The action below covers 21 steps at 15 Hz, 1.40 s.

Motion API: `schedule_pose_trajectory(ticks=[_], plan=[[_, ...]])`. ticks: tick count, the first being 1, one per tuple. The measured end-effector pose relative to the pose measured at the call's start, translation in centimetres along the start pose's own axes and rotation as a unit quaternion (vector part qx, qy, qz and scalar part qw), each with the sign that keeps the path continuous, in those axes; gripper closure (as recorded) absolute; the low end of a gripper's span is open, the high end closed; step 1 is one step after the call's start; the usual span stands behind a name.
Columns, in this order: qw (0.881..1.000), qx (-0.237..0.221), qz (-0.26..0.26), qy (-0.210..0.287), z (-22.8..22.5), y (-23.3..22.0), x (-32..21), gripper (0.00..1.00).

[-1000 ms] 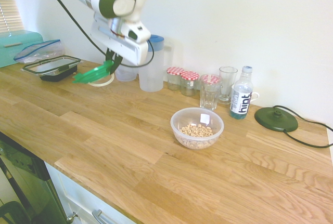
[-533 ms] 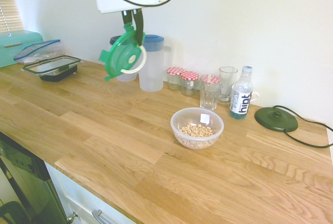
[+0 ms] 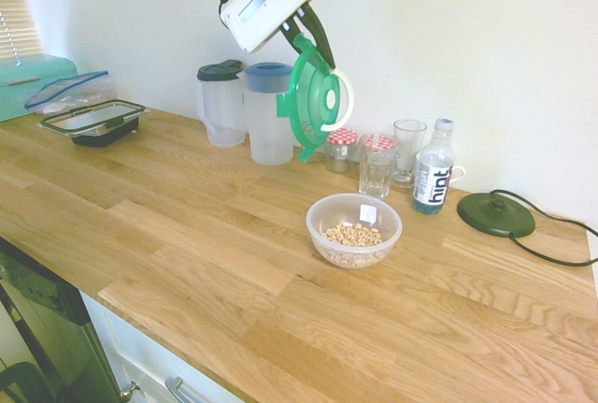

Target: Cover the lid of food container

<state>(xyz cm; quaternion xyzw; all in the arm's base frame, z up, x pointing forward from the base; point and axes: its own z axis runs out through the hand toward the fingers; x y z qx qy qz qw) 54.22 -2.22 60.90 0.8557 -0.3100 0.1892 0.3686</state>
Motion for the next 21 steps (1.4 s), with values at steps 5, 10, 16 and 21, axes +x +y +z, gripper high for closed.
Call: schedule_pose_trajectory(ticks=[5, 10, 16, 21], plan=[[0.985, -0.151, 0.003, 0.085, 4.9, 1.3, -1.4, 1.00], [0.977, -0.184, 0.006, 0.106, 10.1, 0.6, -5.6, 1.00], [0.968, -0.191, 0.000, 0.160, 12.8, -1.6, -9.5, 1.00], [0.948, -0.239, -0.019, 0.210, 12.5, -5.1, -13.2, 1.00]])
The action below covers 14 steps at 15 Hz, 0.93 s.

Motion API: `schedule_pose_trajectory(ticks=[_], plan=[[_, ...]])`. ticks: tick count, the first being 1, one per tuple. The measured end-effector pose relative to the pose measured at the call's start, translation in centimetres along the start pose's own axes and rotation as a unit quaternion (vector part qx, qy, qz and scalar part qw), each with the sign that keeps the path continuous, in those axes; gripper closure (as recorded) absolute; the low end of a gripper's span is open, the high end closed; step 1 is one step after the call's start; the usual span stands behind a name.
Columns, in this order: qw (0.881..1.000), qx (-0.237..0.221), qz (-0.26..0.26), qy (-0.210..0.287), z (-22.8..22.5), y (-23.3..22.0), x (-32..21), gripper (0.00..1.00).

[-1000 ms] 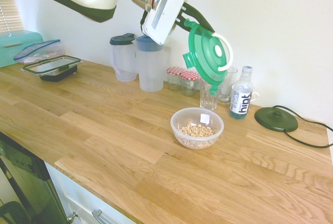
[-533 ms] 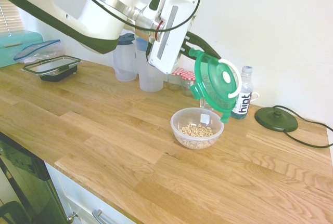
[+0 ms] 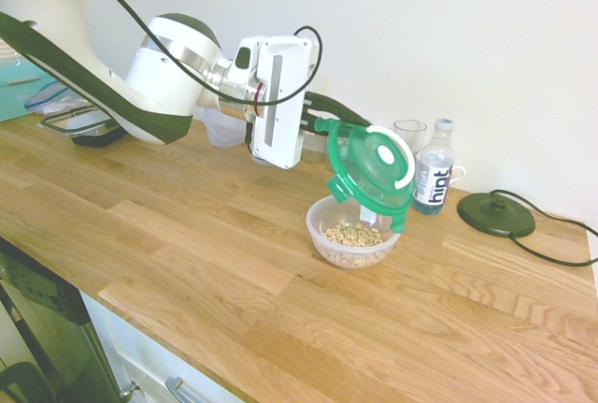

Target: Cover the lid of food container

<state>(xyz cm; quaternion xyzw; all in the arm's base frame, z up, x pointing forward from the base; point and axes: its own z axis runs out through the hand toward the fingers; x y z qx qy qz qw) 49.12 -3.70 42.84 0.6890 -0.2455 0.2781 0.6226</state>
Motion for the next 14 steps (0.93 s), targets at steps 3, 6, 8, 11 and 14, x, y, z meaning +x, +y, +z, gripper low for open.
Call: schedule_pose_trajectory(ticks=[3, 6, 8, 11, 14], plan=[[0.999, -0.020, -0.011, 0.025, -1.3, -2.3, -2.7, 1.00], [0.998, -0.051, -0.014, 0.041, -1.9, -3.5, -3.7, 1.00], [0.997, -0.059, -0.013, 0.044, -1.7, -4.4, -3.7, 1.00], [0.997, -0.057, -0.016, 0.045, -1.9, -6.3, -3.2, 1.00], [0.997, -0.058, -0.020, 0.044, -2.0, -8.1, -2.9, 1.00]])
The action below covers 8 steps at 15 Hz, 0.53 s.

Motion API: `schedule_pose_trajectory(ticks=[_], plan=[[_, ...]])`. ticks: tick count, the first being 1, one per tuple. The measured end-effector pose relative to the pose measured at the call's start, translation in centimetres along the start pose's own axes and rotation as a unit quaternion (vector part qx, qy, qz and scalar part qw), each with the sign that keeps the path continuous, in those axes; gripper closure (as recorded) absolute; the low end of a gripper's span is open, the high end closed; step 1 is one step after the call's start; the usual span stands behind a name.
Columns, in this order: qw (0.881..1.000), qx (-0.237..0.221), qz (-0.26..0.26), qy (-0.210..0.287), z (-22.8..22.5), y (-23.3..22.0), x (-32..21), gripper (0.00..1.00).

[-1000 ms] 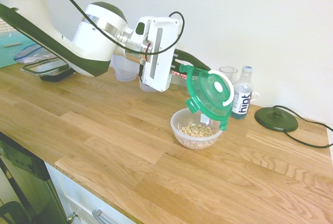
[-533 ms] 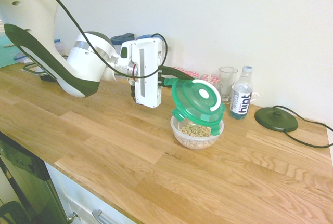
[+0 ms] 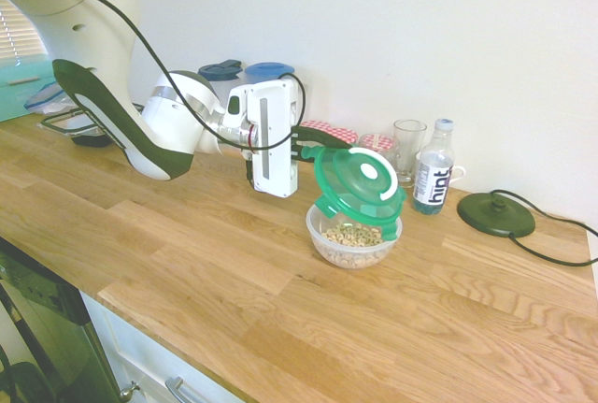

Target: Cover the lid of food container

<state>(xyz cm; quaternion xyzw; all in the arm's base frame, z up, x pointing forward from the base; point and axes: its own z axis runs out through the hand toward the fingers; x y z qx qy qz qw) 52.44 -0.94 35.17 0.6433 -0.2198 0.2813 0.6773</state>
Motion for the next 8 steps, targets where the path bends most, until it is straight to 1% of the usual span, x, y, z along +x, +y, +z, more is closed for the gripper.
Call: schedule_pose_trajectory(ticks=[4, 8], plan=[[1.000, -0.012, -0.005, 0.001, -0.1, -1.3, 0.1, 1.00], [1.000, -0.014, -0.013, 0.001, -0.1, -1.9, -0.5, 1.00]])
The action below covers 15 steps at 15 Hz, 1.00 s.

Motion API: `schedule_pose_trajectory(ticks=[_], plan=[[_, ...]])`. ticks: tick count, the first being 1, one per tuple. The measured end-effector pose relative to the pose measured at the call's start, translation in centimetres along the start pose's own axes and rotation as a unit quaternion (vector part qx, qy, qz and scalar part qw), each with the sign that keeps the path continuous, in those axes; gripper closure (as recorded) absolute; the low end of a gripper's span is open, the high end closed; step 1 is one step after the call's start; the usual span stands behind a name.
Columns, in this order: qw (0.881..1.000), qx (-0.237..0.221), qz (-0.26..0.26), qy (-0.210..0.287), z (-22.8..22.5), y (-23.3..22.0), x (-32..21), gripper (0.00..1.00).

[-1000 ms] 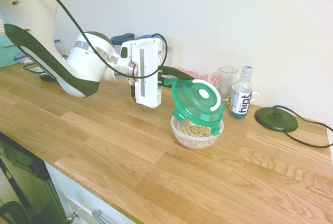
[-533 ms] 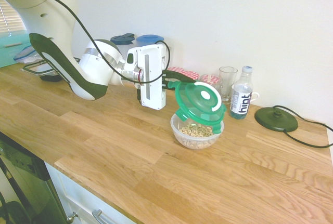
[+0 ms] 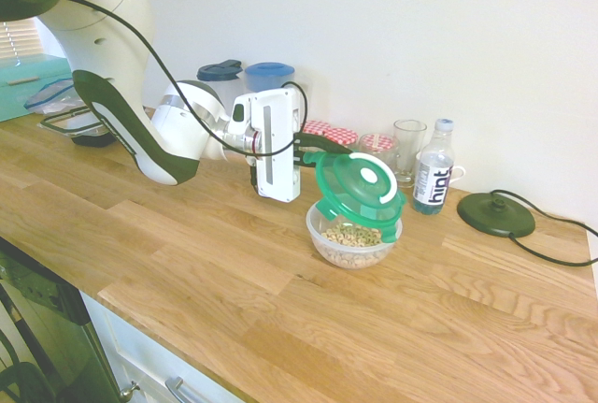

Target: Cover the lid of food container

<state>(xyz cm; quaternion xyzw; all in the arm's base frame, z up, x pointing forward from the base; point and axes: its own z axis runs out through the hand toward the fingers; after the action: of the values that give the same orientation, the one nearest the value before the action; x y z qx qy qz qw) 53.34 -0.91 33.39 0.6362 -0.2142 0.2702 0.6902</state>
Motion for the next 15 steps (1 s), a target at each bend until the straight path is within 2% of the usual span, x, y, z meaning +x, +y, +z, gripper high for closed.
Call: schedule_pose_trajectory(ticks=[7, 8, 15], plan=[[1.000, -0.010, -0.004, -0.004, 0.62, -0.38, -0.51, 1.00], [1.000, -0.010, -0.004, -0.005, 0.63, -0.37, -0.53, 0.00], [1.000, -0.006, -0.011, -0.007, 0.08, -0.83, -1.03, 0.00]])
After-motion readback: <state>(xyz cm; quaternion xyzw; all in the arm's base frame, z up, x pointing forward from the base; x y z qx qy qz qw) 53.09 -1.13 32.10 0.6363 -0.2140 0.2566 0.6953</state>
